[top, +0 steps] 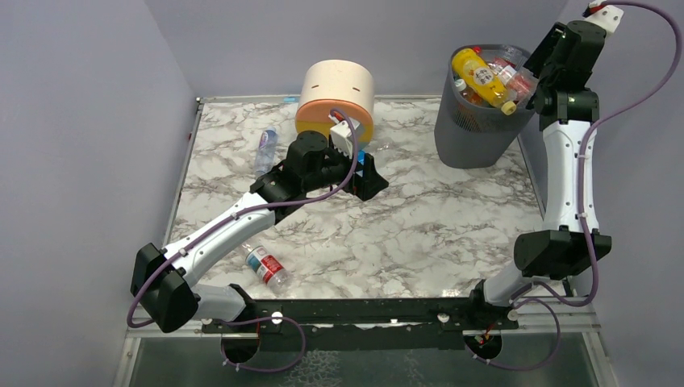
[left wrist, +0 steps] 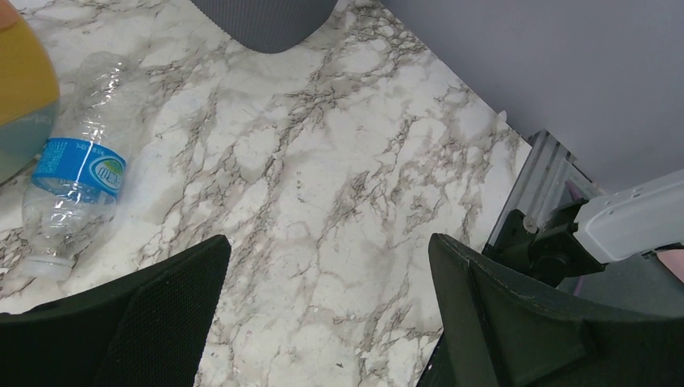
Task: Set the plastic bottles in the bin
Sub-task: Place the plastic bottle in the trash bin.
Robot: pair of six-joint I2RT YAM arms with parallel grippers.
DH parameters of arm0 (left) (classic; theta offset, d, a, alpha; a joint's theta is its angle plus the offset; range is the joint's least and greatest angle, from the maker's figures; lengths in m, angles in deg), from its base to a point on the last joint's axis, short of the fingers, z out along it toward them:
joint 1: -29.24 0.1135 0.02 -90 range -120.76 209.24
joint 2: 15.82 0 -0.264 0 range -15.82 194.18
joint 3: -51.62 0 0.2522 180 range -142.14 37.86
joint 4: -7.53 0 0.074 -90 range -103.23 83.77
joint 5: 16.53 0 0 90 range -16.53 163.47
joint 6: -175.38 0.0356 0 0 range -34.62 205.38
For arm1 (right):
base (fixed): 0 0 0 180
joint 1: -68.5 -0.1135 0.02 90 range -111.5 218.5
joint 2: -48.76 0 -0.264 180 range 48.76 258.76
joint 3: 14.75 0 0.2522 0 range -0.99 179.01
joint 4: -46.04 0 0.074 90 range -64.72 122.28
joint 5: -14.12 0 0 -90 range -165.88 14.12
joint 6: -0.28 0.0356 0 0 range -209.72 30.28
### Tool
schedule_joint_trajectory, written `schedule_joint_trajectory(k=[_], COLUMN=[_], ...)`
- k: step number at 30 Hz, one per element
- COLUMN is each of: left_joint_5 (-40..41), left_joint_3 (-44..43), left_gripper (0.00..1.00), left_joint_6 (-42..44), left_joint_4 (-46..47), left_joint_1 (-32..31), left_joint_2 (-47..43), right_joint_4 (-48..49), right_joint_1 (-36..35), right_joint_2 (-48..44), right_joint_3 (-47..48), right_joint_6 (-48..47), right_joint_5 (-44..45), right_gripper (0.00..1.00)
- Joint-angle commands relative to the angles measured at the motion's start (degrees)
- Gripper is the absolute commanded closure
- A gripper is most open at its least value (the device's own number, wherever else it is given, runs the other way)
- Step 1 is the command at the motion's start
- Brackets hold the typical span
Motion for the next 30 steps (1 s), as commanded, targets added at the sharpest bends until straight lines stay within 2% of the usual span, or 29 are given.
schedule_joint_trajectory(k=[1, 3, 5, 9, 14, 20, 25, 30], left_joint_5=[-0.7, -0.82, -1.14, -1.69, -1.99, -1.72, -1.83, -1.76], left_joint_3=[0.26, 0.3, 0.31, 0.33, 0.04, -0.15, -0.17, 0.07], left_gripper=[0.01, 0.01, 0.01, 0.01, 0.01, 0.01, 0.01, 0.01], left_joint_6=[-0.59, -0.64, -0.76, -1.12, -1.21, -1.43, -1.53, -1.73], left_joint_4=[1.19, 1.45, 1.79, 2.36, 2.44, 2.38, 2.37, 2.47], left_joint_1=[0.33, 0.34, 0.31, 0.33, 0.39, 0.34, 0.35, 0.34], left_joint_2=[-0.14, -0.13, 0.27, 1.17, 1.74, 2.08, 2.19, 1.92], right_joint_4=[-7.43, -6.74, -6.61, -8.96, -6.1, -2.96, -1.45, -4.38], right_joint_1=[-0.52, -0.52, -0.52, -0.53, -0.52, -0.55, -0.54, -0.53], right_joint_2=[2.71, 2.1, 2.64, 5.75, 6.33, 4.56, 2.29, 2.23], right_joint_3=[1.79, 2.41, 3.3, 6.52, 3.75, 0.13, -0.8, 2.76], right_joint_6=[1.77, 0.64, -0.64, -1.67, -1.6, -0.99, 0.02, -0.3], right_joint_5=[-3.42, -2.18, -1.59, -1.83, -5.08, -8.7, -11.42, -9.52], right_gripper=[0.69, 0.56, 0.5, 0.49, 0.48, 0.32, 0.29, 0.24])
